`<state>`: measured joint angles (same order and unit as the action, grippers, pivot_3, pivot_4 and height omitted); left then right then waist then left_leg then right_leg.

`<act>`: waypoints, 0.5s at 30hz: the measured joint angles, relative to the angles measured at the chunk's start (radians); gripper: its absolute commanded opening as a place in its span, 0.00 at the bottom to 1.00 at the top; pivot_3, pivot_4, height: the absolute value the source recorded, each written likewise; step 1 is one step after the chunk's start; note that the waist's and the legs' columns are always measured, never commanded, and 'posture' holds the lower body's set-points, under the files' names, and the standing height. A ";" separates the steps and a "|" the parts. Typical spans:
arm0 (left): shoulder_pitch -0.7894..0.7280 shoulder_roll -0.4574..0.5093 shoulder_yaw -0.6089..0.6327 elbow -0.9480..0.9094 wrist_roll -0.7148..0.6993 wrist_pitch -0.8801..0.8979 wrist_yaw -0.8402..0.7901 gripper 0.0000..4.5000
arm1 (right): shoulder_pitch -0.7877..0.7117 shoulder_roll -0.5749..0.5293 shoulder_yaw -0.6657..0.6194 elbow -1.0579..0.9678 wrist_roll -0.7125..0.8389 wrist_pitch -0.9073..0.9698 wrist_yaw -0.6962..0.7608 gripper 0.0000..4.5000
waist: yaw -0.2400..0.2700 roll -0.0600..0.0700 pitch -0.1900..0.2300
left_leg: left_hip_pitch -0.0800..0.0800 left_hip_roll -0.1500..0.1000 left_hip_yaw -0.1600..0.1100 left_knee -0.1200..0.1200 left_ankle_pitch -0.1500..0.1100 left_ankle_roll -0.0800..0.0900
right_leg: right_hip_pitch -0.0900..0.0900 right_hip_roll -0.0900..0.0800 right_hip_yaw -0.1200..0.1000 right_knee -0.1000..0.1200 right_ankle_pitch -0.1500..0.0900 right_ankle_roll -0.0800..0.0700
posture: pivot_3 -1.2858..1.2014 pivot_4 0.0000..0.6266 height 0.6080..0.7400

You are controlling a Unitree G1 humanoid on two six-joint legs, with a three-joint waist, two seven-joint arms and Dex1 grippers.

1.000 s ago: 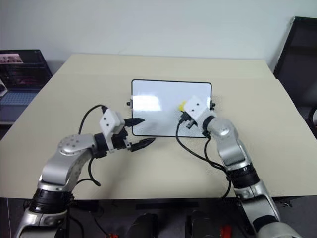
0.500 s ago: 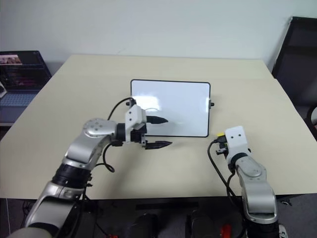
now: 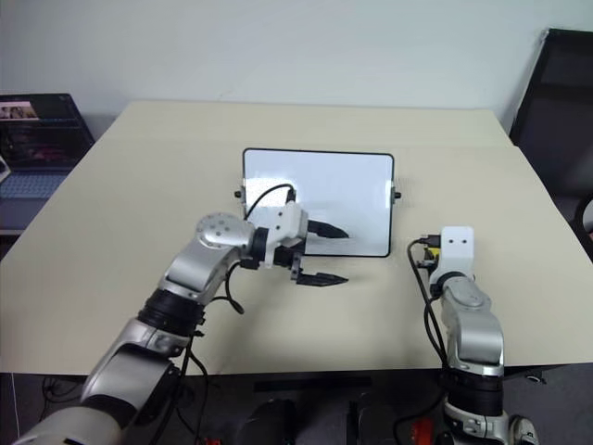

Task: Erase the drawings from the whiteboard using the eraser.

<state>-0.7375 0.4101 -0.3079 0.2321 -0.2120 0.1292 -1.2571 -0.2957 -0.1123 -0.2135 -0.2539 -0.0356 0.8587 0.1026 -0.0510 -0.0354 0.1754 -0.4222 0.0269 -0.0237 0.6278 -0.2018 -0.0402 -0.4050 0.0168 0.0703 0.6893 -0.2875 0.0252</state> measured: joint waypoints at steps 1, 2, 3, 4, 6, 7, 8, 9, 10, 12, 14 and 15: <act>0.003 0.000 0.000 -0.005 0.000 0.003 0.001 1.00 | 0.000 0.000 0.000 0.006 0.005 -0.003 -0.002 0.52 | 0.000 0.000 0.000 | 0.000 0.000 0.000 0.000 0.000 0.000 | 0.000 0.000 0.000 0.000 0.000 0.000 | 0.52 0.24 1.00; 0.008 0.001 0.000 -0.012 0.000 0.006 0.002 1.00 | -0.001 -0.001 0.000 0.012 0.010 -0.007 -0.003 0.59 | 0.000 0.000 0.000 | 0.000 0.000 0.000 0.000 0.000 0.000 | 0.000 0.000 0.000 0.000 0.000 0.000 | 0.52 0.24 1.00; 0.013 0.001 0.000 -0.021 -0.001 0.011 0.003 1.00 | -0.001 -0.002 0.001 0.019 0.014 -0.011 -0.004 0.66 | 0.000 0.000 0.000 | 0.000 0.000 0.000 0.000 0.000 0.000 | 0.000 0.000 0.000 0.000 0.000 0.000 | 0.52 0.24 1.00; 0.018 0.001 0.000 -0.027 -0.001 0.015 0.005 1.00 | -0.001 -0.002 0.001 0.023 0.019 -0.015 -0.005 0.75 | 0.000 0.000 0.000 | 0.000 0.000 0.000 0.000 0.000 0.000 | 0.000 0.000 0.000 0.000 0.000 0.000 | 0.52 0.24 1.00; 0.027 0.001 0.000 -0.035 -0.001 0.021 0.013 1.00 | -0.002 -0.004 0.001 0.025 0.022 -0.021 -0.008 0.91 | 0.000 0.000 0.000 | 0.000 0.000 0.000 0.000 0.000 0.000 | 0.000 0.000 0.000 0.000 0.000 0.000 | 0.52 0.24 1.00; 0.032 0.001 0.000 -0.039 -0.001 0.024 0.019 1.00 | -0.002 -0.005 0.000 0.025 0.024 -0.023 -0.009 0.99 | 0.000 0.000 0.000 | 0.000 0.000 0.000 0.000 0.000 0.000 | 0.000 0.000 0.000 0.000 0.000 0.000 | 0.52 0.24 1.00; 0.040 0.002 0.003 -0.047 -0.001 0.030 0.030 1.00 | -0.003 -0.008 0.001 0.025 0.029 -0.029 -0.008 0.99 | 0.000 0.000 0.000 | 0.000 0.000 0.000 0.000 0.000 0.000 | 0.000 0.000 0.000 0.000 0.000 0.000 | 0.52 0.24 1.00; 0.053 0.005 0.006 -0.058 -0.001 0.040 0.045 1.00 | -0.003 -0.012 0.002 0.024 0.032 -0.042 -0.006 0.99 | -0.001 0.000 0.000 | 0.000 0.000 0.000 0.000 0.000 0.000 | 0.000 0.000 0.000 0.000 0.000 0.000 | 0.52 0.24 1.00; 0.068 0.006 0.017 -0.069 -0.001 0.046 0.060 1.00 | -0.003 -0.016 0.003 0.019 0.040 -0.055 0.001 0.99 | -0.002 0.000 0.000 | 0.000 0.001 0.000 0.000 0.000 0.000 | 0.000 0.000 0.000 0.000 0.000 0.000 | 0.52 0.24 1.00; 0.097 0.010 0.047 -0.086 -0.004 0.071 0.107 1.00 | 0.001 -0.028 0.014 -0.014 0.055 -0.087 0.020 0.99 | -0.003 0.000 0.000 | 0.000 0.001 0.000 0.000 0.000 0.000 | 0.000 0.000 0.000 0.001 0.000 0.000 | 0.52 0.24 1.00; 0.154 0.011 0.115 -0.134 -0.012 0.110 0.200 1.00 | 0.023 -0.047 0.047 -0.112 0.071 -0.124 0.055 0.99 | -0.006 0.001 0.000 | 0.000 0.002 -0.001 0.000 0.000 0.000 | 0.000 0.000 0.000 0.001 0.000 0.001 | 0.52 0.24 1.00; 0.182 0.010 0.148 -0.159 -0.015 0.129 0.246 1.00 | 0.037 -0.052 0.059 -0.155 0.079 -0.142 0.068 0.99 | -0.006 0.001 0.000 | 0.000 0.002 -0.001 0.000 0.000 0.000 | 0.000 0.000 0.000 0.001 0.000 0.001 | 0.52 0.24 1.00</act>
<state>-0.5559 0.4197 -0.1597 0.0734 -0.2271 0.2577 -1.0107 -0.2585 -0.1647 -0.1547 -0.4088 0.0430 0.7168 0.1707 -0.0572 -0.0347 0.1757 -0.4222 0.0287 -0.0252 0.6278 -0.2019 -0.0402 -0.4052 0.0167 0.0702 0.6899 -0.2878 0.0258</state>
